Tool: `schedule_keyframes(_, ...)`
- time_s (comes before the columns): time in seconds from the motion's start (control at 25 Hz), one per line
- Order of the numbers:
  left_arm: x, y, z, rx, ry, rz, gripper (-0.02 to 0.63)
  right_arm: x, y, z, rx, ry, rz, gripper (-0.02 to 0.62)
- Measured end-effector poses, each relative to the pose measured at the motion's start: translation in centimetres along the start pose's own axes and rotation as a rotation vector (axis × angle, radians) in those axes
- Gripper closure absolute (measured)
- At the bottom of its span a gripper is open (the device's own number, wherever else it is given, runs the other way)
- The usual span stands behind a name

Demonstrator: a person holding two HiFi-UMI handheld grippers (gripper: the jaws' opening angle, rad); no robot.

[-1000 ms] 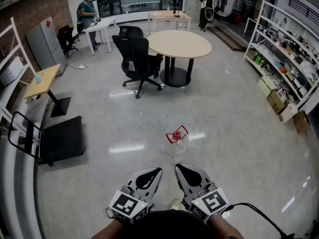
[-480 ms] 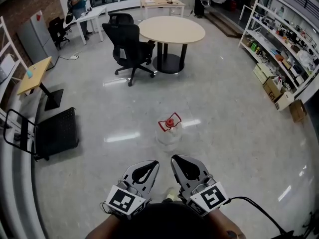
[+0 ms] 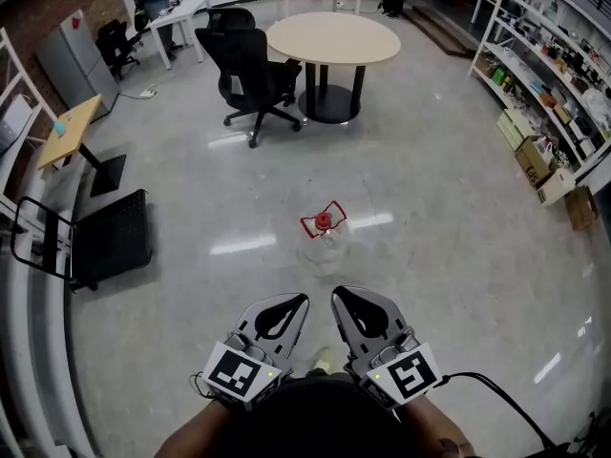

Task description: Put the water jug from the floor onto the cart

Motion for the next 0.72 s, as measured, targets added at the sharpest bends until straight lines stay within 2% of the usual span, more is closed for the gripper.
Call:
schedule_keyframes(0.2, -2.1, 0.1, 0.5, 0.004, 0.023, 0.013, 0.603, -0.4, -0.8, -2.5, -0.024, -0.009, 0.001, 0.591)
schedule_keyframes(0.36, -4.1, 0.4, 2.5, 0.011, 0.032, 0.014, 0.603, -2.2, -1.6, -4.3, -0.026, -0.025, 0.008, 0.591)
schedule_keyframes(0.56, -8.0, 1.2, 7.5, 0.033, 0.021, 0.027, 0.603, -6.5, -3.0, -7.3, -0.028, -0.055, 0.017, 0.591)
schedule_keyframes(0.72, -12.2, 2.2, 13.5, 0.042, -0.003, 0.044, 0.603, -11.7, -4.6, -10.1, -0.058, -0.081, 0.112, 0.591)
Point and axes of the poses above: the fingertips, and each gripper's own axes: x backward along the fingers, z to its left, y out of its top, the point moved 10 cm from there along x, backward along the fingers, and after that the axes turned 14 degrees about x, right-handed, at the moved point
